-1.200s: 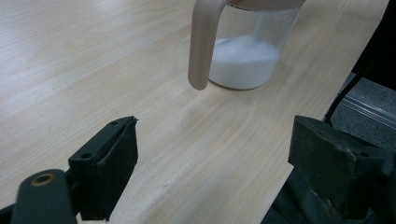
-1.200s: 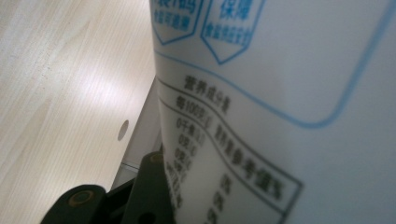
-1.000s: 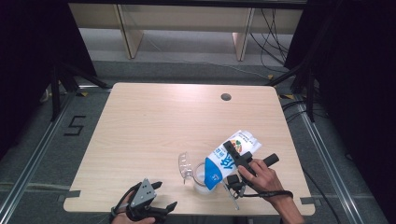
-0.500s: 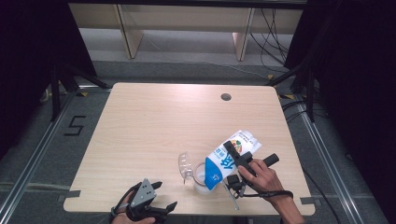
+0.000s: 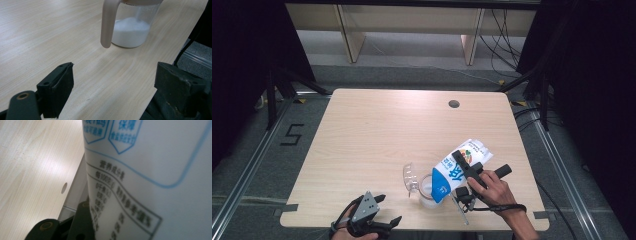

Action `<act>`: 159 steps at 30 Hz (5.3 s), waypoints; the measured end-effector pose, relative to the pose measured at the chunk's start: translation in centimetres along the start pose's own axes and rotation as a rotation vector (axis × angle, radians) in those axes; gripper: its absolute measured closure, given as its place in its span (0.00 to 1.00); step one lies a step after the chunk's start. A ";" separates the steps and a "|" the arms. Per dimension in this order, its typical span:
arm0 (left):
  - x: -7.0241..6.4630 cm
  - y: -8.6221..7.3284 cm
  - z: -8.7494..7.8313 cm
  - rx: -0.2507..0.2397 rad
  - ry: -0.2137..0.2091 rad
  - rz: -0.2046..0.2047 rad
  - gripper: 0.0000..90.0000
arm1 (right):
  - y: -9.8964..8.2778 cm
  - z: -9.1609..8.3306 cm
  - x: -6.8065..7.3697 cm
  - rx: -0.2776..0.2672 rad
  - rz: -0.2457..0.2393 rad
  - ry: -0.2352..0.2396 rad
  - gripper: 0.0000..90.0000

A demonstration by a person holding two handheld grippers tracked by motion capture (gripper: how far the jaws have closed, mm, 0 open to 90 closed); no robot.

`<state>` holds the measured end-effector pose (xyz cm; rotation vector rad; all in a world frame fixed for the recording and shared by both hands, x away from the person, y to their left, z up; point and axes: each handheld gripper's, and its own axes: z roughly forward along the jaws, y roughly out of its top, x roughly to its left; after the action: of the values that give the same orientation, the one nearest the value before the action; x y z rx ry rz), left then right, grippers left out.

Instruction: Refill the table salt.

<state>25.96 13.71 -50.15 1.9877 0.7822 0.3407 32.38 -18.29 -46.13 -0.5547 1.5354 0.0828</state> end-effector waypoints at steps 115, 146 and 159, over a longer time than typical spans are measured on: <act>0.0 0.0 0.0 0.001 -0.003 0.007 0.17 | 0.0 0.2 -0.1 -0.010 -0.012 0.006 0.88; 0.0 0.0 0.0 0.000 0.000 0.001 0.17 | -0.5 0.4 -0.3 -0.048 0.137 0.067 0.88; 0.0 0.0 0.0 0.001 -0.003 0.008 0.17 | -1.0 0.6 0.1 -0.080 0.351 0.148 0.88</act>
<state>26.01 13.73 -50.14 1.9921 0.7726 0.3426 33.31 -18.98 -45.93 -0.3550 1.7679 0.3806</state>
